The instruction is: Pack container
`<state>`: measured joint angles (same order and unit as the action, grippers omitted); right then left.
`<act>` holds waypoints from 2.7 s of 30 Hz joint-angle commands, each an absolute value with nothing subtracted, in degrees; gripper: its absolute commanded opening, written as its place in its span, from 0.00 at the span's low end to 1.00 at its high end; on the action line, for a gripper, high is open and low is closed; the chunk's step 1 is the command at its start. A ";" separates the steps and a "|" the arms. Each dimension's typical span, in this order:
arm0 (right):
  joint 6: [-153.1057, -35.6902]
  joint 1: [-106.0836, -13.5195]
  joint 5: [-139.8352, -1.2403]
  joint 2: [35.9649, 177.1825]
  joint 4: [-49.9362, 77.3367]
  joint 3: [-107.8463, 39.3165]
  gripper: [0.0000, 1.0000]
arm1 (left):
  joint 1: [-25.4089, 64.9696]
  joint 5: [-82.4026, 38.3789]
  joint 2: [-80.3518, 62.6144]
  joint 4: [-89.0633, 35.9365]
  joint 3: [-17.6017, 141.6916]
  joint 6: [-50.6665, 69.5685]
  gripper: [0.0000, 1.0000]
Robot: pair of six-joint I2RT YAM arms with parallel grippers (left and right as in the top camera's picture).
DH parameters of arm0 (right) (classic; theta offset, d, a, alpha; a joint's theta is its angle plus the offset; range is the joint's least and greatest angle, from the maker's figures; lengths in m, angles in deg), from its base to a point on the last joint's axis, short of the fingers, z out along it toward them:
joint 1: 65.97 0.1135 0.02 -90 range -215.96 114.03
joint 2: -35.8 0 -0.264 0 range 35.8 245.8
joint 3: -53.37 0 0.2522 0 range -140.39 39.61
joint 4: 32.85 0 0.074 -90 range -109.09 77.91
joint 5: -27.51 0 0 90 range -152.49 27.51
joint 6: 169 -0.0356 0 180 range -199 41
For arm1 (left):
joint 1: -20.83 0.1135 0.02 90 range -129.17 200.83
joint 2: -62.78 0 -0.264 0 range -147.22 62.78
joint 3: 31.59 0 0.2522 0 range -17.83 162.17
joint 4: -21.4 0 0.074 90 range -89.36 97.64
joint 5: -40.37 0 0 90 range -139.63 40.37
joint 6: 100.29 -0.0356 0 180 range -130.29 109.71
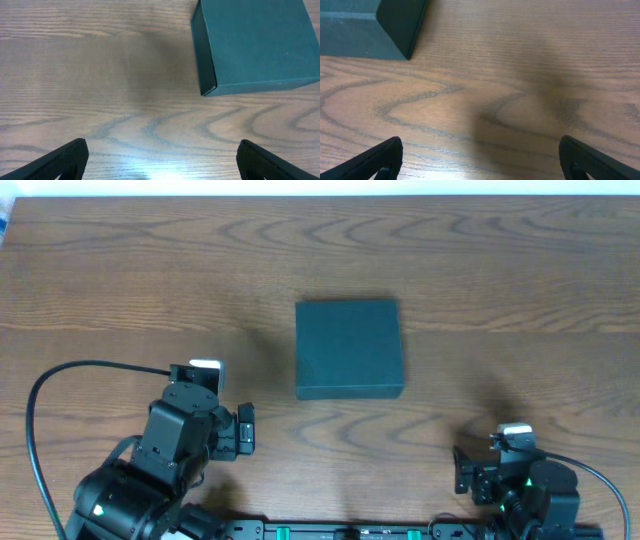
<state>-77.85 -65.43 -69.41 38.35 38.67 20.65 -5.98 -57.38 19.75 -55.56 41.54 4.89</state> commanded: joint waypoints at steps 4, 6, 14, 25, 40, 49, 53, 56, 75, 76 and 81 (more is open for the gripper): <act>-76.78 -65.78 -70.05 37.93 38.76 21.07 0.99 | -6.20 -57.92 19.77 -55.75 41.19 5.11 0.96; -76.78 -65.78 -70.05 37.93 38.76 21.07 0.99 | -6.20 -57.92 19.77 -55.75 41.19 5.11 0.96; -76.78 -65.78 -70.05 37.93 38.76 21.07 0.99 | -6.20 -59.21 19.77 -56.47 41.19 4.26 0.96; -76.78 -65.78 -70.05 37.93 38.76 21.07 0.99 | -4.38 -59.02 27.14 -54.22 32.08 2.69 0.96; -76.78 -65.78 -70.05 37.93 38.76 21.07 0.99 | 17.23 -45.51 50.13 -41.68 4.15 -10.34 0.96; -76.78 -65.78 -70.05 37.93 38.76 21.07 0.99 | 17.43 -47.23 62.51 -42.86 0.21 -10.56 0.96; -76.78 -65.78 -70.05 37.93 38.76 21.07 0.99 | 17.43 -47.26 62.57 -45.94 0.17 -10.54 0.95; -76.78 -65.78 -70.05 37.93 38.76 21.07 0.99 | 17.43 -47.30 62.57 -48.21 0.15 -10.58 0.95; -76.78 -65.78 -70.05 37.93 38.76 21.07 0.99 | 17.43 -46.34 62.57 -42.53 -5.58 -10.10 0.95; -76.78 -65.78 -70.05 37.93 38.76 21.07 0.99 | 17.43 -46.08 62.57 -42.53 -5.58 -10.10 0.96; -76.78 -65.78 -70.05 37.93 38.76 21.07 0.99 | 17.43 -45.95 62.57 -42.53 -5.58 -10.12 0.96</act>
